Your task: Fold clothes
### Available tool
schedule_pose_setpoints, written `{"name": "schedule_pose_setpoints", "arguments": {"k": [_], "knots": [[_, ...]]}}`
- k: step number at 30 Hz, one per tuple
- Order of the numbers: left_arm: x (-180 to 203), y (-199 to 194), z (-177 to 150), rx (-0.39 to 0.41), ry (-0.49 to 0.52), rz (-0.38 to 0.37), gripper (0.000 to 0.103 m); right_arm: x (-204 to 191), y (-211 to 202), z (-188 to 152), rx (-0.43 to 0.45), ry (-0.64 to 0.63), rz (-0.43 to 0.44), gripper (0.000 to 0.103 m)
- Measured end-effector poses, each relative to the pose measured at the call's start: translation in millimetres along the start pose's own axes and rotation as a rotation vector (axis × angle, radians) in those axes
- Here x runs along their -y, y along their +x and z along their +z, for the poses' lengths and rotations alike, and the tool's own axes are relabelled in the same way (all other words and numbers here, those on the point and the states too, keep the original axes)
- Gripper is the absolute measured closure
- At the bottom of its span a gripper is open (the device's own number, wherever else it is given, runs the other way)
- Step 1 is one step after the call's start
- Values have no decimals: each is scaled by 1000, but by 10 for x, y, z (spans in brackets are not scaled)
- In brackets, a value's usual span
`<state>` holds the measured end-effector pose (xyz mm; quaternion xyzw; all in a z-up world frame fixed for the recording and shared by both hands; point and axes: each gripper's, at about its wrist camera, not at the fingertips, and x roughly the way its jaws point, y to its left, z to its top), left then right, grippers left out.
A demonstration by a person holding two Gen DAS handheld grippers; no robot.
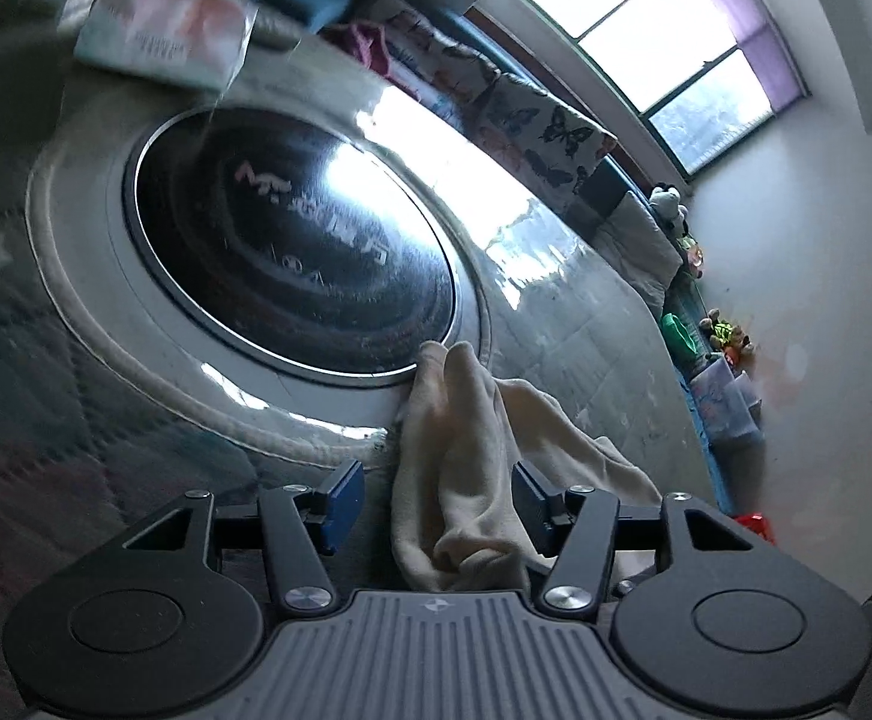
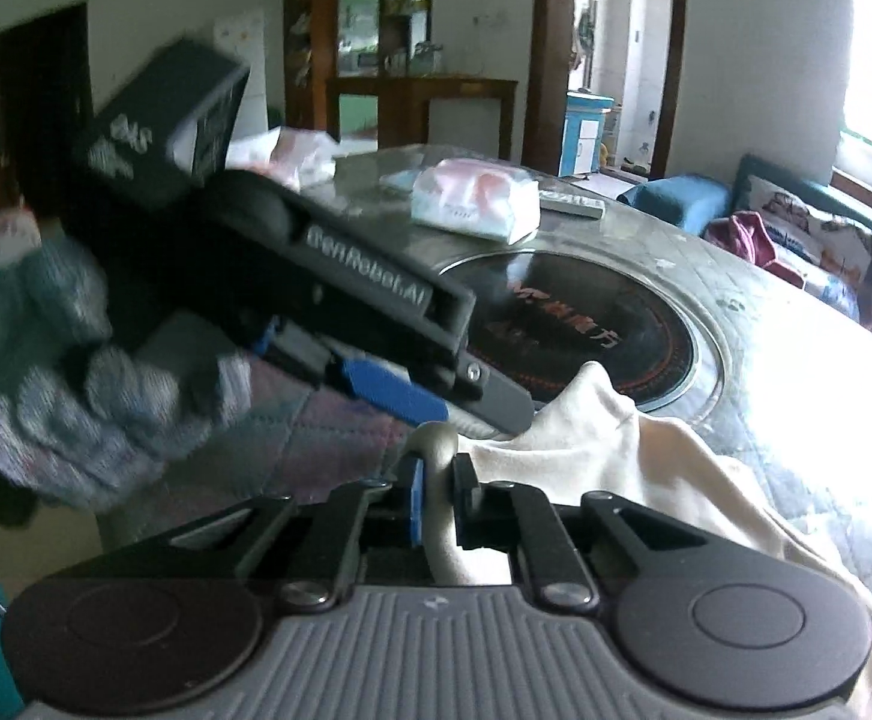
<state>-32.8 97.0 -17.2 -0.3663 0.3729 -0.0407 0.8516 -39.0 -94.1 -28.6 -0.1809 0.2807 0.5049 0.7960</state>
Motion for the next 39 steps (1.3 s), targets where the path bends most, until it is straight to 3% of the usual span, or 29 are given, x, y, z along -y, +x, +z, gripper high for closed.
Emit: {"name": "schedule_pose_setpoints", "arguments": {"k": [6, 15, 23, 27, 33, 39], "knots": [[7, 116, 37, -27, -72, -46, 38, 158, -90, -10, 33, 51, 24, 95], [49, 244, 62, -45, -117, -37, 39, 197, -167, -37, 66, 86, 41, 95], [-40, 321, 41, -50, -178, -28, 81, 168, -219, -113, 78, 96, 59, 96], [-69, 312, 19, -36, -174, -23, 85, 153, -242, -134, 76, 94, 50, 93], [-36, 301, 1, -20, -128, -12, 85, 328, -467, -321, 83, 183, -43, 89], [-46, 291, -16, -17, -120, -16, 85, 785, -775, -676, 59, 325, -234, 82]]}}
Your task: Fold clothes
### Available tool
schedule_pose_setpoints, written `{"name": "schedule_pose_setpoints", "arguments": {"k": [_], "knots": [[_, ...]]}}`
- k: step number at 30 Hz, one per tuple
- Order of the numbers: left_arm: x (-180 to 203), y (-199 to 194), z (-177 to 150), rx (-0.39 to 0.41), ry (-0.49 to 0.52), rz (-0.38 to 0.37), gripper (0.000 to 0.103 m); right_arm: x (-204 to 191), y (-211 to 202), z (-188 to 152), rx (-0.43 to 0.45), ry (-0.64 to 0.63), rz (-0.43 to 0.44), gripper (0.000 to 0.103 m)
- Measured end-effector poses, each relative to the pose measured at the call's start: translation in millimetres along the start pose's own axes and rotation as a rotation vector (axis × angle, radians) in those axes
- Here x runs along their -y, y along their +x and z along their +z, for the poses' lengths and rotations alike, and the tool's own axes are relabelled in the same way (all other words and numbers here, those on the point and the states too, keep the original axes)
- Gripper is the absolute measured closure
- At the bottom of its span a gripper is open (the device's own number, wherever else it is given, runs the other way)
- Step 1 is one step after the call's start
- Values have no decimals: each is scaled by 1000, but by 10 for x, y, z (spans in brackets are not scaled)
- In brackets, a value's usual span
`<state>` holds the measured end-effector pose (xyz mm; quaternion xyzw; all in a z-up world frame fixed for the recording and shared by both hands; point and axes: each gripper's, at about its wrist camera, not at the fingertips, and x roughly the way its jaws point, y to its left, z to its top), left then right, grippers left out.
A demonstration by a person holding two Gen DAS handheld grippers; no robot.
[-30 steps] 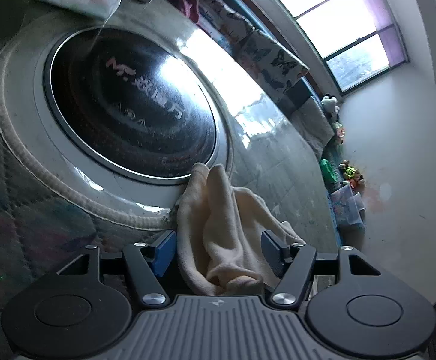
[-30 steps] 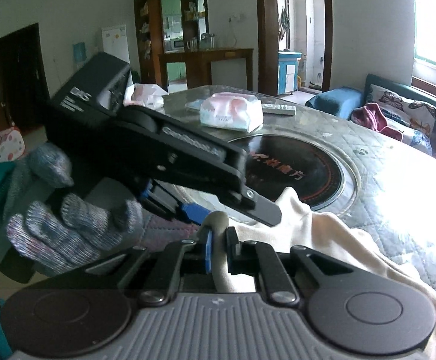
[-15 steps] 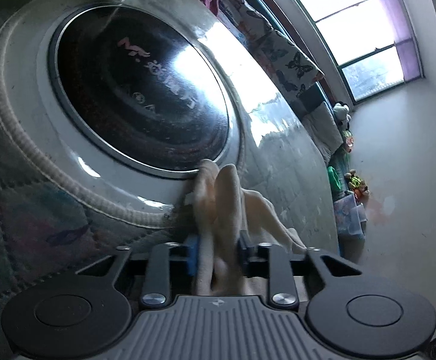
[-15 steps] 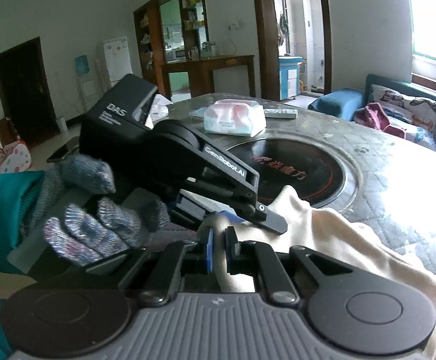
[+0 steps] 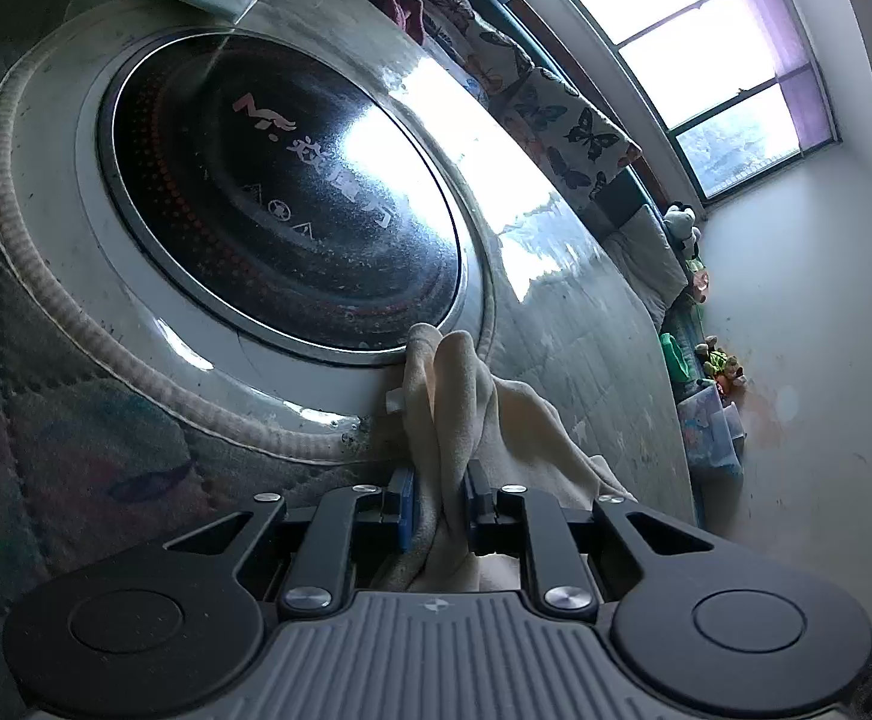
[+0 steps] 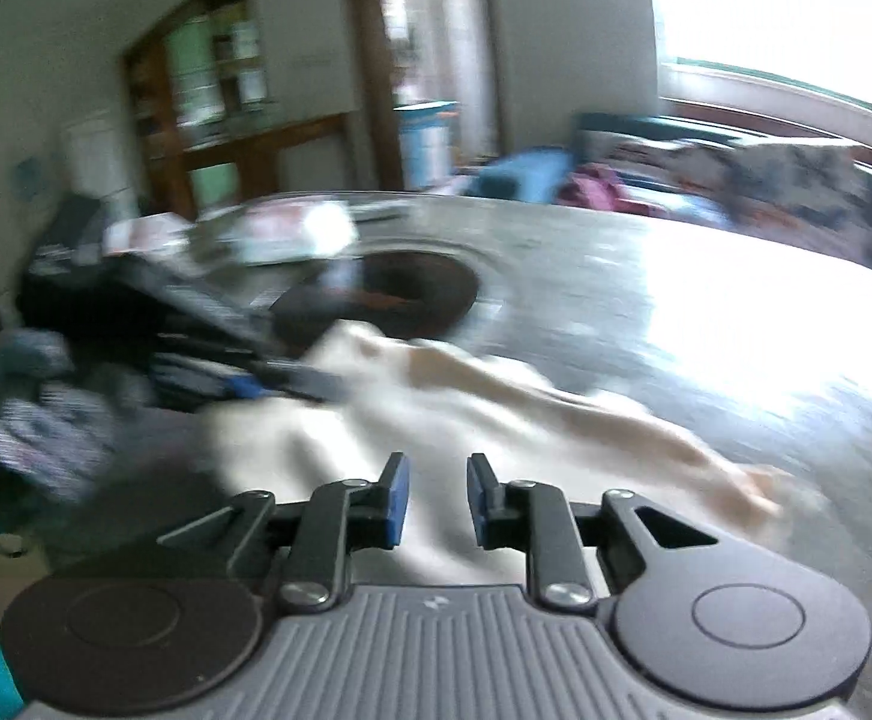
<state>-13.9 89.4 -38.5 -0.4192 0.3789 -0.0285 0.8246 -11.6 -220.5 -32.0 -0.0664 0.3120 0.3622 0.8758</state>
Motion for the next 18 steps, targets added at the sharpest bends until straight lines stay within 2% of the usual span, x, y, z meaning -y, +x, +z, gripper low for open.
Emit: {"name": "schedule_pose_setpoints", "arguments": {"k": [4, 8, 13, 18], "knots": [[19, 5, -5, 1, 8, 3, 85, 395, -69, -97, 2, 97, -130, 76], [52, 7, -9, 3, 22, 11, 85, 691, -66, -174, 14, 173, -205, 66], [81, 8, -16, 4, 32, 22, 85, 928, 0, -267, 16, 245, -237, 59], [123, 11, -33, 8, 46, 34, 85, 1079, 21, -334, 39, 338, -213, 60]]}}
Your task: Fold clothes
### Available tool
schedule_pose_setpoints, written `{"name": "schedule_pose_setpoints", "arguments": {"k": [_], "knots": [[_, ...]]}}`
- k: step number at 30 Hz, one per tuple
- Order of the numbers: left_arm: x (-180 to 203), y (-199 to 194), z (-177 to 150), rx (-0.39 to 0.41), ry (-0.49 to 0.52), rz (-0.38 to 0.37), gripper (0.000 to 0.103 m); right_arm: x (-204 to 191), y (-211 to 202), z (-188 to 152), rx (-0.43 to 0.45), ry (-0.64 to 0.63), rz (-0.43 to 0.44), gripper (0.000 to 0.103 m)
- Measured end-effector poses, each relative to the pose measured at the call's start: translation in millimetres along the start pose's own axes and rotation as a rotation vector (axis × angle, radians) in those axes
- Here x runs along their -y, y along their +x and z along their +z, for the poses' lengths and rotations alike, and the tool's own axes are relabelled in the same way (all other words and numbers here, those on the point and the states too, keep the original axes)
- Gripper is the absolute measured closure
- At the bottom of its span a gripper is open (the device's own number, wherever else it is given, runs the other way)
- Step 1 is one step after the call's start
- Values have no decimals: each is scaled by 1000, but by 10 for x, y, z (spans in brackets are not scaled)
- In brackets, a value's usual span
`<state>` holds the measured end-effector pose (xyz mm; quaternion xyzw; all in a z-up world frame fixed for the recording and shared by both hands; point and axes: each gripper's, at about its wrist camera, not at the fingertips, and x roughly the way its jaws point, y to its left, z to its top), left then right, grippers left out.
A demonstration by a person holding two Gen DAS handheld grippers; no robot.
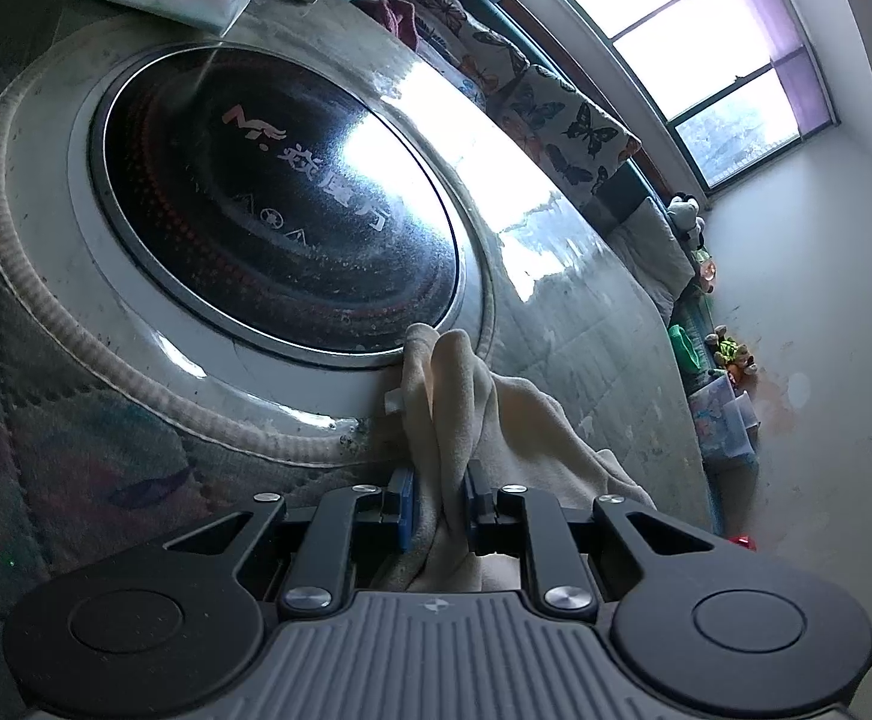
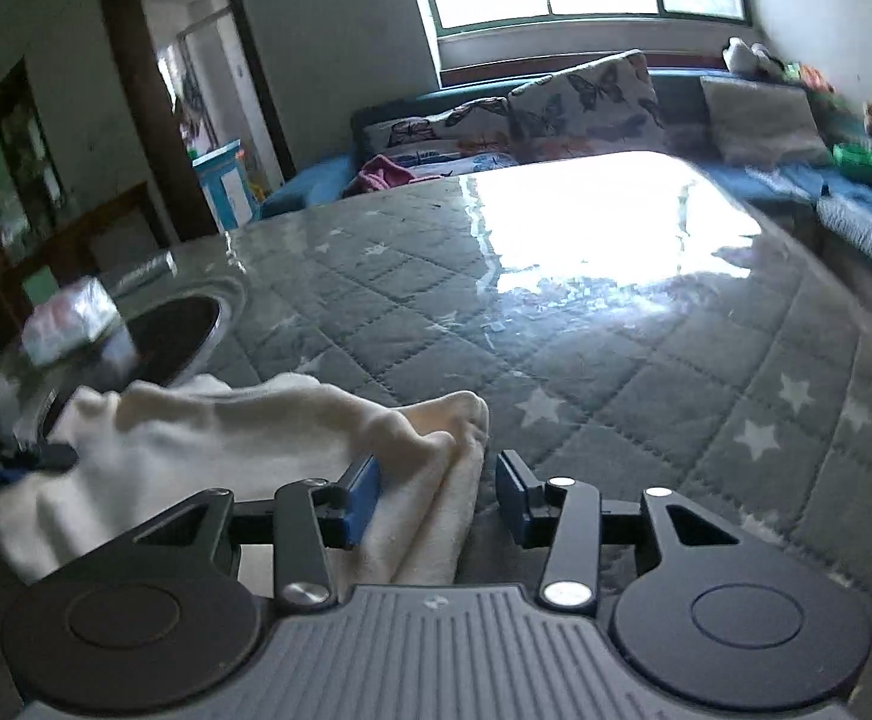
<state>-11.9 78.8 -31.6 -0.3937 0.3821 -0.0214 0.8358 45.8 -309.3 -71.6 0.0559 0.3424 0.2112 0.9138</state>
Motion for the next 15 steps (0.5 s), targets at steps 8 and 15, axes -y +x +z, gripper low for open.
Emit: {"name": "schedule_pose_setpoints", "arguments": {"k": [8, 15], "knots": [[66, -8, -21, 10, 19, 22, 86, 1, -26, -2, 7, 42, 60, 91], [308, -66, 7, 36, 103, -6, 88, -51, -263, 56, 91, 31, 63, 93]]}}
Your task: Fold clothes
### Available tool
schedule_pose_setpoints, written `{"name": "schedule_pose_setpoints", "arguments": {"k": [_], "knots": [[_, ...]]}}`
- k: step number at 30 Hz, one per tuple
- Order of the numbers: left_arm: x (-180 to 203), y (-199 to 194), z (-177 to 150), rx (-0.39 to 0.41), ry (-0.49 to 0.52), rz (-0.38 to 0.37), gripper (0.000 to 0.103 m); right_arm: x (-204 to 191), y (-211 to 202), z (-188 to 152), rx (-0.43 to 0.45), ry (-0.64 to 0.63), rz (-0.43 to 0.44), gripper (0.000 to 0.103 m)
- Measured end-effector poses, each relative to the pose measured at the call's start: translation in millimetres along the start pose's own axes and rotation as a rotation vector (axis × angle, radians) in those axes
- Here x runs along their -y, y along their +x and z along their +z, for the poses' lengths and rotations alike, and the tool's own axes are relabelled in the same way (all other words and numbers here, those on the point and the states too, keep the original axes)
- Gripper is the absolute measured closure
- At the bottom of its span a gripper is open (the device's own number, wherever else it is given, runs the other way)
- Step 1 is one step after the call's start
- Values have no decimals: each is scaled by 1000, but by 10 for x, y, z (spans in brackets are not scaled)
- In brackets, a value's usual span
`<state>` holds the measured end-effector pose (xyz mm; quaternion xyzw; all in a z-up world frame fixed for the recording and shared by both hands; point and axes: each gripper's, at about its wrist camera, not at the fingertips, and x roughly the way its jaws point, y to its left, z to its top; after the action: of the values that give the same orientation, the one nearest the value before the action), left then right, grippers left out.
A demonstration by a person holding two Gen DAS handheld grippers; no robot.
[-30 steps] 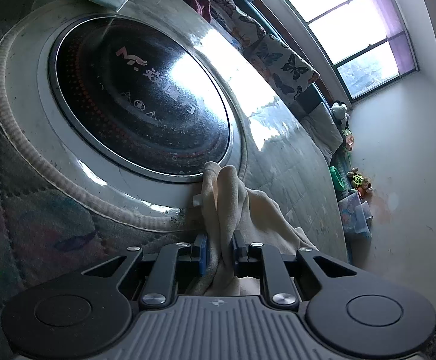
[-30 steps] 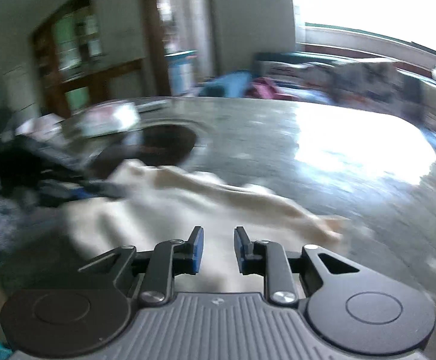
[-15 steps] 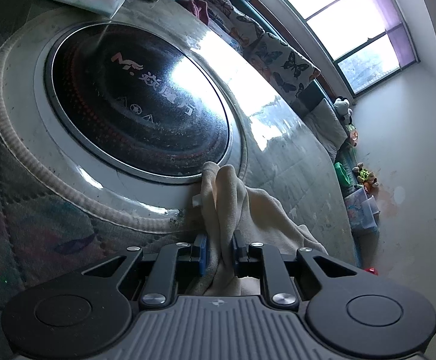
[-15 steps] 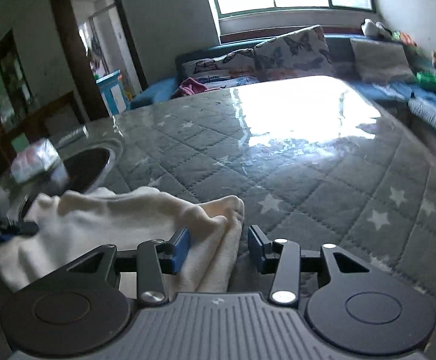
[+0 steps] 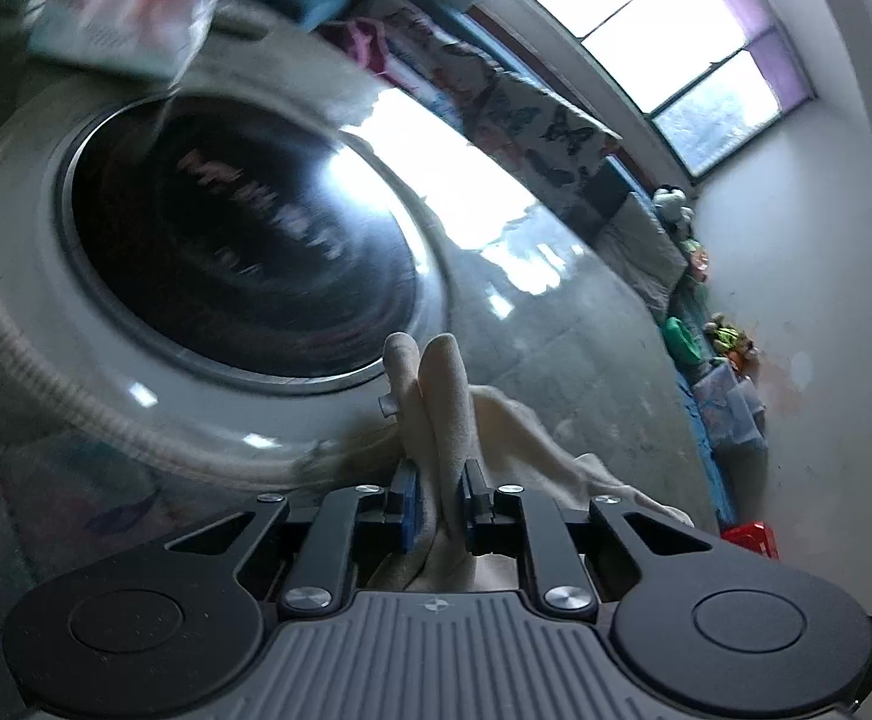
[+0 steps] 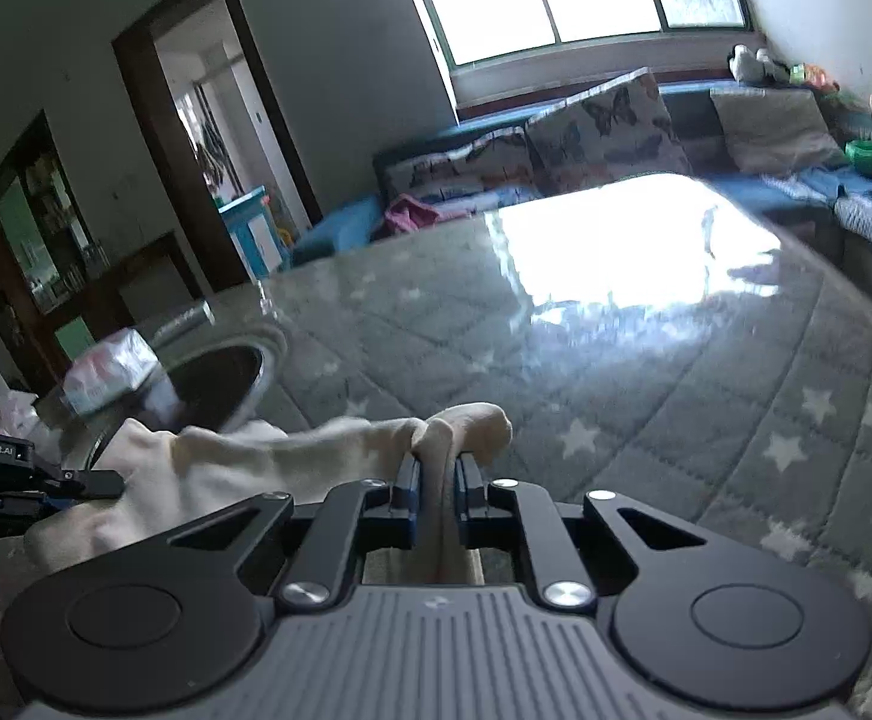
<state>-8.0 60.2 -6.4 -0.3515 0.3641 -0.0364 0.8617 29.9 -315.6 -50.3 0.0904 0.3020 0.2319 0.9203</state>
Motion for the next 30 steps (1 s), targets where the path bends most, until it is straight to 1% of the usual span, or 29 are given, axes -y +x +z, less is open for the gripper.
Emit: {"name": "schedule_pose_setpoints", "arguments": {"k": [7, 18, 25, 30], "knots": [[440, 188, 26, -12, 90, -53, 88, 64, -256, 183, 72, -32, -57, 93], [1264, 689, -18, -34, 193, -136, 89, 456, -523, 485, 135, -53, -215, 93], [1700, 1004, -98, -57, 270, -144, 89, 733, -577, 664, 146, -65, -303, 93], [1893, 1208, -155, -71, 289, -129, 89, 897, -561, 745, 146, -63, -337, 93]]}}
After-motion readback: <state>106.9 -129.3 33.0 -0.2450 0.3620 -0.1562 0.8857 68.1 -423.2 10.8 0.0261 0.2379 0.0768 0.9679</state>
